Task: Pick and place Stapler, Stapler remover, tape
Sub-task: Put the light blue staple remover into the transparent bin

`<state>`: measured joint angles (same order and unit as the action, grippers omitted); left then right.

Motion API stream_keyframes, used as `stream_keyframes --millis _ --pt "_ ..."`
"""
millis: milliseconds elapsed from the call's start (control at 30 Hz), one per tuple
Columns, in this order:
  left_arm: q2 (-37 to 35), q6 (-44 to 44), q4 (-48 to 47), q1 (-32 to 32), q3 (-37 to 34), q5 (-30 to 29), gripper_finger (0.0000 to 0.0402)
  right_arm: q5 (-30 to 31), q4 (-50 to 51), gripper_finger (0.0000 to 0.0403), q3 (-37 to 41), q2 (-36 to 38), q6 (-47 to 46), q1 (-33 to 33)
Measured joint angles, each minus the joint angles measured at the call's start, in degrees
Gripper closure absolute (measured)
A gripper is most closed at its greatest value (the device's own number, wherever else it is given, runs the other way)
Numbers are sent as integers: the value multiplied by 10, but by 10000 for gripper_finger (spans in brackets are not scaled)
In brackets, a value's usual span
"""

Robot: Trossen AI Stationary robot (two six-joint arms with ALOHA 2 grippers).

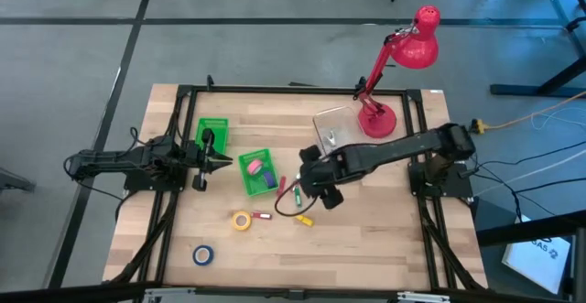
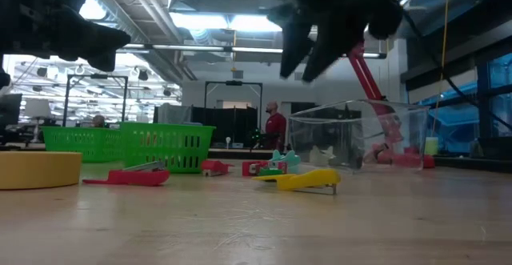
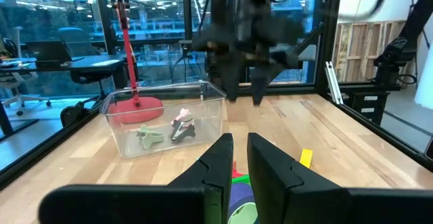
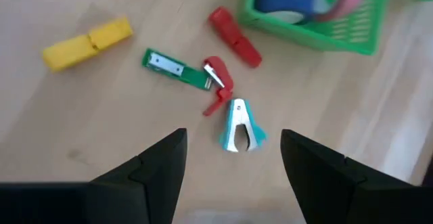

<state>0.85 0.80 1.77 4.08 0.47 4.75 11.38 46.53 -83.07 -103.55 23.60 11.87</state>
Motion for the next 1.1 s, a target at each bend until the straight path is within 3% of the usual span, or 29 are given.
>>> stream_keyframes --millis 233,600,1100 --pt "0 0 0 0 0 0 359 -51 -28 163 0 -79 24 -38" --pt "0 0 0 0 0 0 359 -69 -33 168 0 -142 17 -93" --pt "0 0 0 0 0 0 359 -49 -59 285 0 -144 -12 -90"
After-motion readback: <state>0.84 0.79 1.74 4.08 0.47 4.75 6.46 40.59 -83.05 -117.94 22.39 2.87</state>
